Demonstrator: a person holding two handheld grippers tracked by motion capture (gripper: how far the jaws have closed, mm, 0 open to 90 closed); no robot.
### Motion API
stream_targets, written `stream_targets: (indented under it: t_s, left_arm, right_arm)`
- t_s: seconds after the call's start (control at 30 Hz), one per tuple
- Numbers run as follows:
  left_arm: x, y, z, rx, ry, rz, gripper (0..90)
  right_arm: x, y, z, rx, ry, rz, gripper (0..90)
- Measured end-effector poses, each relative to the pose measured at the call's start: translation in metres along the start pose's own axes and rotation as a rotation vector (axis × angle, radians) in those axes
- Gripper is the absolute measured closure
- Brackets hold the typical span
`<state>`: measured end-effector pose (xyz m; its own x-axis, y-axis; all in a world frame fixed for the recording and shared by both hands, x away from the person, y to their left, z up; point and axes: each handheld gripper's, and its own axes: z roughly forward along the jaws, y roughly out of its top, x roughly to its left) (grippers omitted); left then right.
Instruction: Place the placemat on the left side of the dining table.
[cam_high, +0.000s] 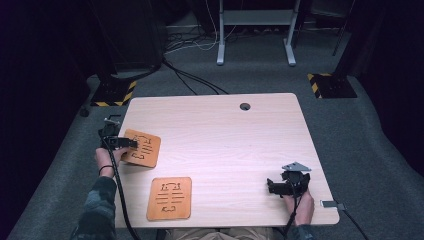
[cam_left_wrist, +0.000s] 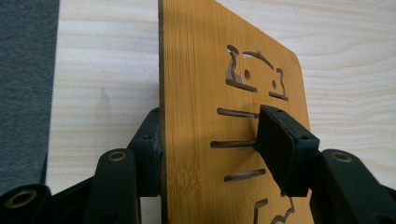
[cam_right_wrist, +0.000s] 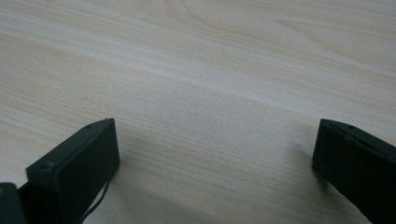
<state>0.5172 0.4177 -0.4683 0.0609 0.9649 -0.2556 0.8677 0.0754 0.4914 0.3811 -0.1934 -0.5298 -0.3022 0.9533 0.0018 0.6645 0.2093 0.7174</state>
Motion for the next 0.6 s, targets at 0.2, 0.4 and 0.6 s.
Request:
stream_targets:
  t_s: [0.2,0.4,0.6]
  left_arm:
    - [0.0043,-0.0033,0.0024,-0.003,-0.013,-0.005,44.7]
    - [0.0093,-0.0056,0.0055,0.000,-0.035,-0.026,43.9]
    - [0.0081,-0.0049,0.0059,0.004,-0.037,-0.028,43.9]
  right_arm:
    - [0.0000,0.0000,0.0000,0.000,0.000,0.000,0.0]
    - [0.0000,0.0000,0.0000,0.000,0.000,0.000,0.0]
    - [0.0000,0.0000,0.0000,0.000,0.000,0.000,0.0]
